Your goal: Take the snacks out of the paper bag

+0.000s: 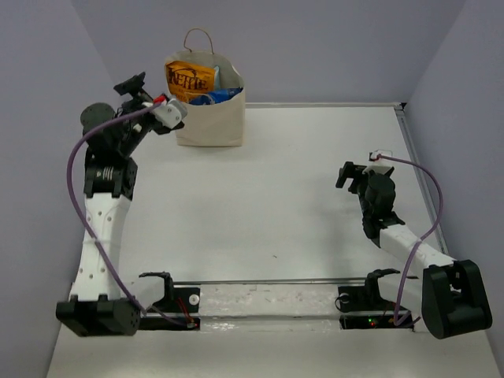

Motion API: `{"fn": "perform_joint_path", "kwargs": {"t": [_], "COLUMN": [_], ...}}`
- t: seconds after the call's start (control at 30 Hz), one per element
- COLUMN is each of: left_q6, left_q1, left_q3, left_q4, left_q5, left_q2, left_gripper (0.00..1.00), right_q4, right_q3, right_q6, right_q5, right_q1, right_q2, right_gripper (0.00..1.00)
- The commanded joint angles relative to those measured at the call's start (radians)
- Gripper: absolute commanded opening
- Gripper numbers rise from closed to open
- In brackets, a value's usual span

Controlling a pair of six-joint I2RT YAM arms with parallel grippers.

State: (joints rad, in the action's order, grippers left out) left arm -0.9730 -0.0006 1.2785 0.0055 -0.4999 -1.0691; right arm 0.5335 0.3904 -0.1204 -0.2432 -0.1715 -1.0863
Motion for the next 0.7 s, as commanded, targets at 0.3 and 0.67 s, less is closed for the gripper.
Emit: {"fn": "perform_joint_path", "kwargs": {"t": [0.3,0.67], "left_q6": [-0.136,0.025], "left_q1": [-0.119,-0.150], "left_q3": [0.317,0.541], "left_q4": [-0.153,-0.110], "left_q5": [0.012,0.063], "left_q2": [-0.402,-0.624], "left_gripper": [0.99,0.55], "right_q4": [0.051,0.036], "right_q3": [-0.016,-0.033], "right_q6": [0.027,0.037], "right_q5": [-0.037,-0.048], "right_q1": [-0.005,-0.005], "right_q2": [0.022,0.037], "right_gripper": [1.00,1.00]}}
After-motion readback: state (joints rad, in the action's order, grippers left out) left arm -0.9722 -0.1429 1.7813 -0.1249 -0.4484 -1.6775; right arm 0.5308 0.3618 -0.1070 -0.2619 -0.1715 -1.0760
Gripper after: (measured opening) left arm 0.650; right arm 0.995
